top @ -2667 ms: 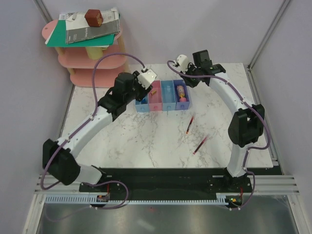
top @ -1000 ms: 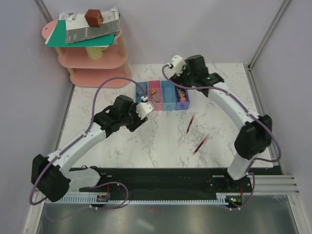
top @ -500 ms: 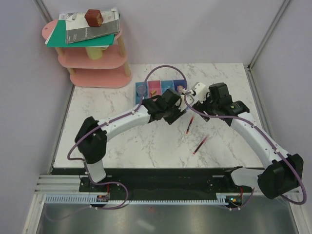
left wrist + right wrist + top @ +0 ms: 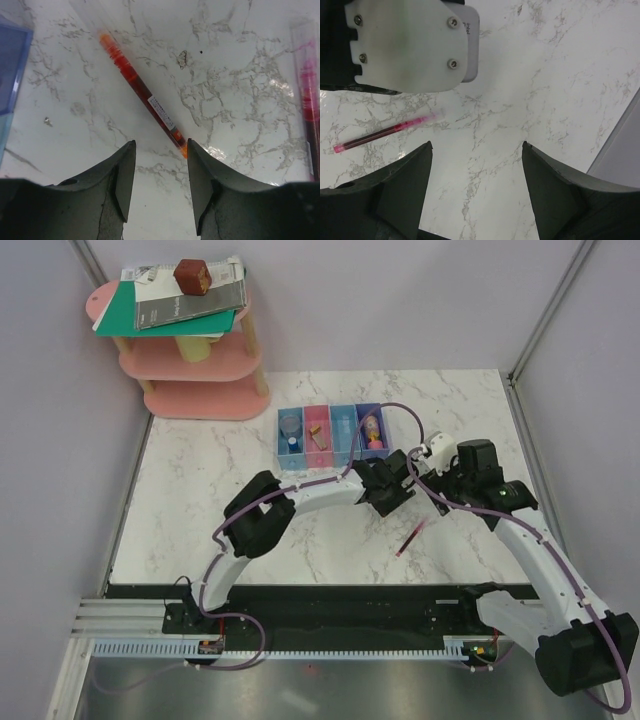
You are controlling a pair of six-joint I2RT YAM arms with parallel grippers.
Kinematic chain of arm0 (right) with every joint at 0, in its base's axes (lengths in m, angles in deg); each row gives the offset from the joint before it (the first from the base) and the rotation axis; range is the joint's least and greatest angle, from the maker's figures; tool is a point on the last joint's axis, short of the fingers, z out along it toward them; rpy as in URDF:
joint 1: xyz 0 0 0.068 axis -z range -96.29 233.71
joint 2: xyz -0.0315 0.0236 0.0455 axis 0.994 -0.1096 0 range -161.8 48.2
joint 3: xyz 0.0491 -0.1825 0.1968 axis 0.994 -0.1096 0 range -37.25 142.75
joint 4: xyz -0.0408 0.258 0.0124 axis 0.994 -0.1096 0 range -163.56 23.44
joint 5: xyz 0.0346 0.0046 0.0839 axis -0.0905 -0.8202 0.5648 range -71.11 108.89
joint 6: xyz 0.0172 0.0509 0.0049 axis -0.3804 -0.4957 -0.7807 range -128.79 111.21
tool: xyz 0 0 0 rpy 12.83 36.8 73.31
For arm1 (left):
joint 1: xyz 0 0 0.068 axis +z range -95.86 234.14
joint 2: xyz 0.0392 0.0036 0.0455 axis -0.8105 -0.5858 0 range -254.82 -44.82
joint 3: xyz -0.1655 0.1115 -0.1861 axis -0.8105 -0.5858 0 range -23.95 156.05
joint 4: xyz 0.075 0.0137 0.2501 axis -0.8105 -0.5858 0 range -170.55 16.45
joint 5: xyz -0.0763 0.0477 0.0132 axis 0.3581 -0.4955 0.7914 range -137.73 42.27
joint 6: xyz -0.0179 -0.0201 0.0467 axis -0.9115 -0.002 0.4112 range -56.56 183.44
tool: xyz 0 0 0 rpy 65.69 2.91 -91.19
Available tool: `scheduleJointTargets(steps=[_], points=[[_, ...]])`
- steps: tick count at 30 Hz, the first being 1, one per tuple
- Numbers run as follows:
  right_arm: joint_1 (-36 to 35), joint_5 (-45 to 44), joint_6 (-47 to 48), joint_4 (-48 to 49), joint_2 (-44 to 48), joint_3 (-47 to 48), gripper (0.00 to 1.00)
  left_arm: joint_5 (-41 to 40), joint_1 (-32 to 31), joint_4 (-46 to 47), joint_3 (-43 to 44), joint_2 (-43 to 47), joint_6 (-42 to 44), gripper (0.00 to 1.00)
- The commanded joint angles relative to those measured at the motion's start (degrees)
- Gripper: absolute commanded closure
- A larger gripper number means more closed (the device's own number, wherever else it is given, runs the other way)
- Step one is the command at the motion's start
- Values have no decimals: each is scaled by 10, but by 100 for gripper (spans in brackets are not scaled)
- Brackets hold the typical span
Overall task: Sort the stationery into containers
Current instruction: Pick up the pen from the center of the board.
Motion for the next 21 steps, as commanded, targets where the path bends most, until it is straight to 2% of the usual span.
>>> scheduleJointTargets(steps=[1, 6, 8, 11, 12, 15, 21], points=[[16, -2, 1, 2, 26, 14, 21, -18, -2, 1, 47, -35, -30, 47], [22, 1, -15, -13, 32, 42, 21, -24, -3, 5, 55, -62, -29, 47], [21, 3, -25, -23, 23, 62, 21, -26, -3, 11, 54, -66, -28, 51], [22, 25, -49, -65, -1, 93, 21, -19, -4, 12, 54, -71, -25, 71], [22, 44, -60, -95, -8, 102, 21, -17, -4, 12, 52, -71, -26, 83], [21, 68, -83, -137, -26, 126, 21, -9, -3, 11, 42, -60, -21, 98], [22, 91, -133, -148, -36, 143, 21, -15, -3, 10, 6, 6, -14, 98]])
